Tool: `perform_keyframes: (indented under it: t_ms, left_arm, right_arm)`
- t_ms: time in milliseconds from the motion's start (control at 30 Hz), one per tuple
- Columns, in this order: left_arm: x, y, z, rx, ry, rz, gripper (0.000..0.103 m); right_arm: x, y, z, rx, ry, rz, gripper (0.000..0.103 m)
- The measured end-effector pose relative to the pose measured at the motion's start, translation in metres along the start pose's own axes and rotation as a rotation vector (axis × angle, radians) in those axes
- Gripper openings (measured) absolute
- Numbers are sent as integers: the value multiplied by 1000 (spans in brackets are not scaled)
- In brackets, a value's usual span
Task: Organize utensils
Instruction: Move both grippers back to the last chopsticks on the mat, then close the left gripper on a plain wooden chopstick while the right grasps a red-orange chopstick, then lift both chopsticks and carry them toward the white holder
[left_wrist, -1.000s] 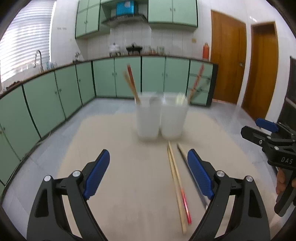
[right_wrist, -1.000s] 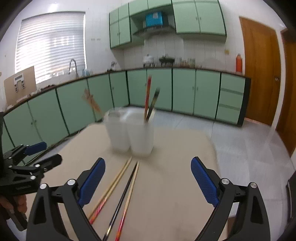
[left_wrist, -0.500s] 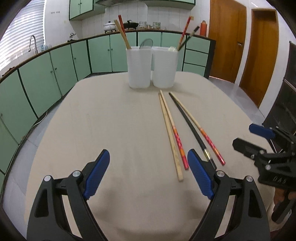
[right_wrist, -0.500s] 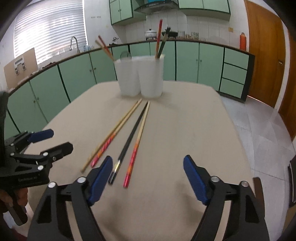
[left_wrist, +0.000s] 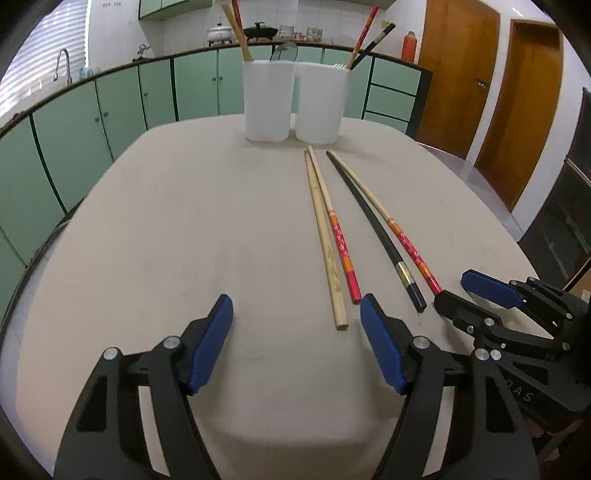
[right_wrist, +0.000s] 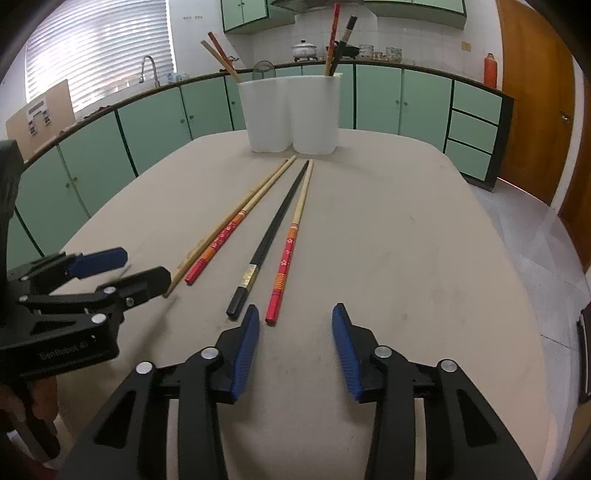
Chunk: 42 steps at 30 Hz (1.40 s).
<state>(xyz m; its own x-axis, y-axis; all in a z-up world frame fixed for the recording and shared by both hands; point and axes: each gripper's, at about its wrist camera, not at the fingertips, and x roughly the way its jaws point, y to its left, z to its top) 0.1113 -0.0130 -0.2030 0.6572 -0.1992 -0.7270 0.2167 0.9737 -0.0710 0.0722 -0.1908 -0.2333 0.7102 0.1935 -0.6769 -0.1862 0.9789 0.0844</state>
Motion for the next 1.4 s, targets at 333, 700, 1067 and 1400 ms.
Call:
perform_keyframes:
  t_ms: [333, 700, 1067, 1400]
  left_arm:
    - [6, -5, 1, -22, -8, 22, 58]
    - [12, -10, 7, -26, 8, 31, 22]
    - [7, -10, 14, -33, 13, -12, 6]
    - [-36, -10, 49, -13, -111, 27, 6]
  right_arm:
    - [5, 3, 2, 1, -15, -20, 32]
    - [9, 3, 6, 9, -13, -21, 14]
    - [3, -4, 12, 20, -9, 21, 7]
    - [-35, -11, 45, -6, -119, 38, 7]
